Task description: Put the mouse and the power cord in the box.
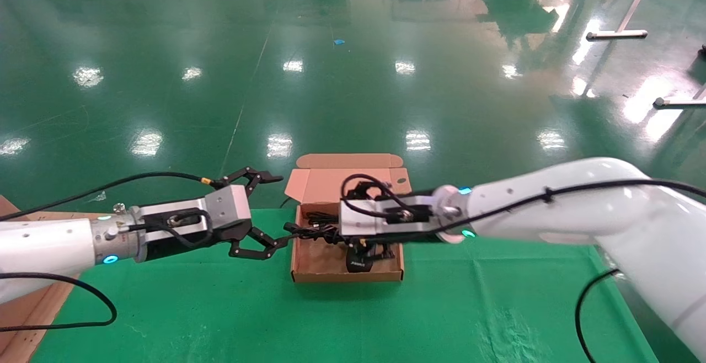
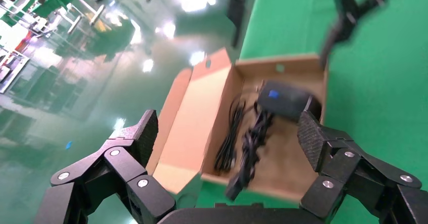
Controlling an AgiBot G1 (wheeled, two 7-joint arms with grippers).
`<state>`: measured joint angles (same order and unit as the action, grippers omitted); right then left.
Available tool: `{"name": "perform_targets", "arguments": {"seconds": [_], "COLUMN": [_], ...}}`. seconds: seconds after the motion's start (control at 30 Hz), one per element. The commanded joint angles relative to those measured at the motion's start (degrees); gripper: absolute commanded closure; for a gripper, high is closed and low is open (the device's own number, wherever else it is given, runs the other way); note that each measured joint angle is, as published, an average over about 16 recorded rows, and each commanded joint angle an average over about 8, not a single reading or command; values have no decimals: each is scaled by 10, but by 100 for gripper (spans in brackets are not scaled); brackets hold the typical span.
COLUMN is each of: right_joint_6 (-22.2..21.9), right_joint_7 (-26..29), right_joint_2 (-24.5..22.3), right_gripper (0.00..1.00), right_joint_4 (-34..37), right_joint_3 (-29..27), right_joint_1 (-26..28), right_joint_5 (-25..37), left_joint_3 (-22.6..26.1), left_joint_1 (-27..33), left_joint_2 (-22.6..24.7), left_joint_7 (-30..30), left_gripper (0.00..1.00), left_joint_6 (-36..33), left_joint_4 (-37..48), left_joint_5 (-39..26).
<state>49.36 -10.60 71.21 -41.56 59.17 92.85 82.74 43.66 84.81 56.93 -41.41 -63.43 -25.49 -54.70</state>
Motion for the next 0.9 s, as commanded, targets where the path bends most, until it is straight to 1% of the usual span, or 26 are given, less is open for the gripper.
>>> {"name": "perform_targets", "arguments": {"seconds": [0.03, 0.9], "right_joint_6": [15, 205], "right_joint_7": [9, 120], "right_joint_2": [-14, -204], "right_gripper": [0, 0], "right_joint_4": [-13, -180], "right_joint_3": [-17, -243], "right_joint_1": [-12, -176], "right_joint_5": [-16, -230], "left_joint_3": [-11, -161], "left_joint_1": [-10, -135], "left_joint_2": [-9, -128], "left_joint_7": [22, 304], "left_gripper": [0, 0], "left_joint_6": [-9, -130], "left_joint_4": [-20, -280], "left_joint_5": [5, 75]}}
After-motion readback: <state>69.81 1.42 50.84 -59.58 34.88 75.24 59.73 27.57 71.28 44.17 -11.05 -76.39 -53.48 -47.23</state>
